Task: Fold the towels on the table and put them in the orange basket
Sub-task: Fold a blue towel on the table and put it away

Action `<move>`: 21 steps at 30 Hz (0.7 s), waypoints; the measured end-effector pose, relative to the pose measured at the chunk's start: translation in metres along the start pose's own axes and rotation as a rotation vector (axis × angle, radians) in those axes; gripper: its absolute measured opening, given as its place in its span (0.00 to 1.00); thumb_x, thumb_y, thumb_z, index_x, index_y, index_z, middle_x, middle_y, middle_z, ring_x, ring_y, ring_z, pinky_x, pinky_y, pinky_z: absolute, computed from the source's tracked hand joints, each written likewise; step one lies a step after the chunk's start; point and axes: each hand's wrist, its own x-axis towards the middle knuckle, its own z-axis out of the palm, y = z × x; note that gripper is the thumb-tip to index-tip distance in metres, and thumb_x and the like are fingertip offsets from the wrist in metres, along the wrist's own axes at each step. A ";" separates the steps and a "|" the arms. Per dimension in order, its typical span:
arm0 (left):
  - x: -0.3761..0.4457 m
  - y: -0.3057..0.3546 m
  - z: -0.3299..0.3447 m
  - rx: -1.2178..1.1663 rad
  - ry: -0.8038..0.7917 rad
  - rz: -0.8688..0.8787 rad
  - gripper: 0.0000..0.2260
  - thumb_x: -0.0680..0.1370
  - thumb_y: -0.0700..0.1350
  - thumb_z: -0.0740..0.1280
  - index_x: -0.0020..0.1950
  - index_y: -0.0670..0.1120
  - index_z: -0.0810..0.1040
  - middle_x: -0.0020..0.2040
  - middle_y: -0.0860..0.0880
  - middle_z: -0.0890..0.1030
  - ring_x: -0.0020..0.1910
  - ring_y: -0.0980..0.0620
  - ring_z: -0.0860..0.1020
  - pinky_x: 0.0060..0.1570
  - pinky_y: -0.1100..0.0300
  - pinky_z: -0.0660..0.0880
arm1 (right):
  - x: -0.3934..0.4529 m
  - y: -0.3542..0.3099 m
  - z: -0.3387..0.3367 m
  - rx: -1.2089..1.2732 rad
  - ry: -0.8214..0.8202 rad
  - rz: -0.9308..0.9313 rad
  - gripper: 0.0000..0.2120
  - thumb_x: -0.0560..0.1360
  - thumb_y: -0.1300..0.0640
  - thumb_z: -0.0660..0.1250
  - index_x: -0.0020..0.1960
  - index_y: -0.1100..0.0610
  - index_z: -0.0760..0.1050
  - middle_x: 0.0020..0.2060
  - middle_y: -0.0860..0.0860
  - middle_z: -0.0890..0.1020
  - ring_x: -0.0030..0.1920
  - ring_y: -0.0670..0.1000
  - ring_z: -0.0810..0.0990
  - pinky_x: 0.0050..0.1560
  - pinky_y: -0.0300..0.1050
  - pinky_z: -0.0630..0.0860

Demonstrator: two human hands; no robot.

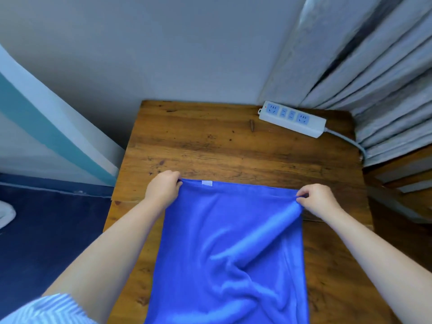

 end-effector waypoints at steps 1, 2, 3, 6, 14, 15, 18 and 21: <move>0.005 0.006 0.003 0.031 -0.027 -0.009 0.09 0.79 0.42 0.58 0.54 0.41 0.75 0.56 0.41 0.75 0.58 0.42 0.72 0.52 0.52 0.72 | 0.002 0.000 0.000 -0.065 0.026 -0.022 0.08 0.72 0.65 0.64 0.46 0.63 0.81 0.48 0.59 0.81 0.52 0.58 0.79 0.51 0.43 0.72; 0.008 0.009 0.007 0.056 -0.056 -0.021 0.09 0.79 0.42 0.58 0.54 0.40 0.75 0.58 0.41 0.73 0.60 0.42 0.71 0.52 0.51 0.71 | 0.003 -0.001 0.003 -0.102 0.033 -0.044 0.08 0.72 0.65 0.63 0.45 0.63 0.81 0.49 0.59 0.80 0.53 0.58 0.77 0.52 0.44 0.72; 0.012 0.011 0.009 0.079 -0.081 -0.029 0.10 0.79 0.42 0.58 0.55 0.40 0.74 0.59 0.42 0.72 0.61 0.42 0.69 0.53 0.51 0.71 | 0.005 -0.001 0.005 -0.123 0.030 -0.058 0.09 0.73 0.65 0.62 0.45 0.63 0.81 0.50 0.58 0.78 0.54 0.58 0.76 0.53 0.44 0.72; 0.023 0.014 0.016 0.117 -0.157 -0.024 0.10 0.79 0.42 0.57 0.56 0.39 0.74 0.61 0.41 0.70 0.62 0.42 0.68 0.56 0.50 0.71 | 0.012 -0.003 0.012 -0.157 0.034 -0.076 0.10 0.75 0.64 0.60 0.46 0.62 0.80 0.56 0.55 0.75 0.60 0.56 0.70 0.56 0.46 0.70; 0.035 0.004 0.016 0.138 -0.248 0.062 0.10 0.79 0.44 0.57 0.56 0.42 0.74 0.58 0.42 0.75 0.59 0.42 0.69 0.56 0.53 0.69 | 0.021 0.001 0.010 -0.131 -0.051 -0.210 0.06 0.74 0.64 0.62 0.45 0.61 0.78 0.47 0.55 0.79 0.53 0.55 0.75 0.53 0.43 0.70; 0.035 0.002 0.014 0.118 -0.239 0.070 0.10 0.79 0.43 0.57 0.55 0.42 0.74 0.57 0.43 0.76 0.59 0.43 0.69 0.55 0.53 0.68 | 0.021 0.001 0.007 -0.127 -0.067 -0.226 0.06 0.74 0.63 0.62 0.46 0.61 0.78 0.47 0.55 0.79 0.52 0.54 0.75 0.53 0.42 0.69; 0.029 -0.004 0.006 0.052 -0.216 0.081 0.08 0.79 0.43 0.59 0.52 0.42 0.75 0.54 0.43 0.78 0.56 0.43 0.72 0.51 0.55 0.68 | 0.021 0.001 -0.004 0.031 -0.090 -0.241 0.04 0.73 0.64 0.64 0.44 0.62 0.78 0.42 0.53 0.79 0.44 0.51 0.74 0.42 0.37 0.64; 0.019 -0.013 -0.005 -0.001 -0.180 0.055 0.07 0.78 0.44 0.61 0.49 0.42 0.76 0.51 0.43 0.80 0.52 0.44 0.75 0.43 0.58 0.67 | 0.015 0.004 -0.016 0.223 -0.112 -0.221 0.07 0.72 0.68 0.66 0.37 0.59 0.75 0.35 0.51 0.76 0.38 0.50 0.73 0.38 0.36 0.63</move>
